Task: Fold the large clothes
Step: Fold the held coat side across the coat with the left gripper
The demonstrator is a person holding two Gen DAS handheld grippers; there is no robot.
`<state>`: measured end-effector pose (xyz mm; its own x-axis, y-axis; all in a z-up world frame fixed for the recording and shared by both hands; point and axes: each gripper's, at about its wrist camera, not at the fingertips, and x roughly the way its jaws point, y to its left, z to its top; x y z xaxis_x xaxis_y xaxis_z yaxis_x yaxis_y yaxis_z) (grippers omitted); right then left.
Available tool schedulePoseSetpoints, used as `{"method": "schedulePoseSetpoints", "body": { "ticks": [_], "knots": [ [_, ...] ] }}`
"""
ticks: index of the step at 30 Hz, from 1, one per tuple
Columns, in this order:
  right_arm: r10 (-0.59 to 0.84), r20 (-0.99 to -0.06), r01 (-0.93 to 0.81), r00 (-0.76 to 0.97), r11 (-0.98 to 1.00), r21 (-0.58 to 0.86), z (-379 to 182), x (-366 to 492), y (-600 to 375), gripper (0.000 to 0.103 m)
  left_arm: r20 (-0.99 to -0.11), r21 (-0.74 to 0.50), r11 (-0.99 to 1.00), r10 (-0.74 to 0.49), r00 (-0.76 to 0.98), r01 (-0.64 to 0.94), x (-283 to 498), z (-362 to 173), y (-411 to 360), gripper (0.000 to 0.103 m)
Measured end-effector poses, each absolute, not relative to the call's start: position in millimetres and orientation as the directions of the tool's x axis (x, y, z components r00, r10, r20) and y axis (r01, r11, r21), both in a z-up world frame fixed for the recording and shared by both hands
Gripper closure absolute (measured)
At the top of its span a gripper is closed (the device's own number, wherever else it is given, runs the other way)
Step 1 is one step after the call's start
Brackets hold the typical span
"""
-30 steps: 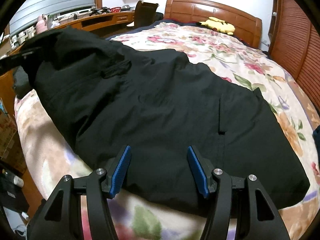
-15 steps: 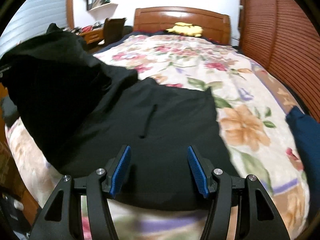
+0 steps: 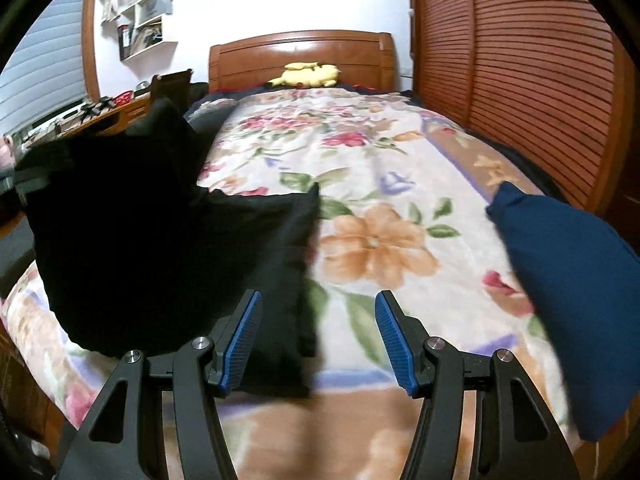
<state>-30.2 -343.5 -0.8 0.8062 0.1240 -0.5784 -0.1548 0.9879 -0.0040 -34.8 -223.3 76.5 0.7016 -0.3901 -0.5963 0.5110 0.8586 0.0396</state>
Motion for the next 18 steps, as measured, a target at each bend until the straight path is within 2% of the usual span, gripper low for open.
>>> {"method": "schedulePoseSetpoints", "body": {
  "ticks": [7,10,11,13,15,17,18],
  "knots": [
    [0.120,-0.575,-0.146,0.810,0.989,0.000,7.2,-46.2,-345.3,0.042,-0.650,0.069,0.848,-0.362,0.668,0.526,-38.5,43.0,-244.8,0.088],
    [0.128,-0.570,-0.152,0.812,0.988,0.005,9.2,-44.6,-348.2,0.042,-0.634,0.035,0.848,-0.391,0.668,0.529,-48.0,53.7,-236.2,0.071],
    [0.131,-0.568,-0.155,0.812,0.988,0.005,8.9,-40.6,-349.4,0.042,-0.624,0.023,0.847,-0.403,0.669,0.532,-50.7,57.5,-233.1,0.060],
    [0.137,-0.562,-0.162,0.815,0.987,0.006,10.0,-38.9,-350.0,0.042,-0.594,0.008,0.851,-0.419,0.686,0.526,-59.4,67.7,-223.5,0.054],
    [0.141,-0.555,-0.166,0.820,0.986,0.005,11.5,-38.7,-349.3,0.042,-0.576,-0.015,0.850,-0.437,0.690,0.526,-67.5,75.3,-210.7,0.036],
    [0.145,-0.547,-0.168,0.825,0.986,0.008,12.3,-38.7,-349.2,0.042,-0.551,-0.017,0.859,-0.435,0.712,0.512,-75.2,79.8,-195.4,0.023],
    [0.148,-0.543,-0.170,0.826,0.985,0.010,12.8,-39.2,-349.7,0.042,-0.536,-0.007,0.867,-0.424,0.730,0.499,-79.3,81.3,-186.8,0.023]
  ]
}}
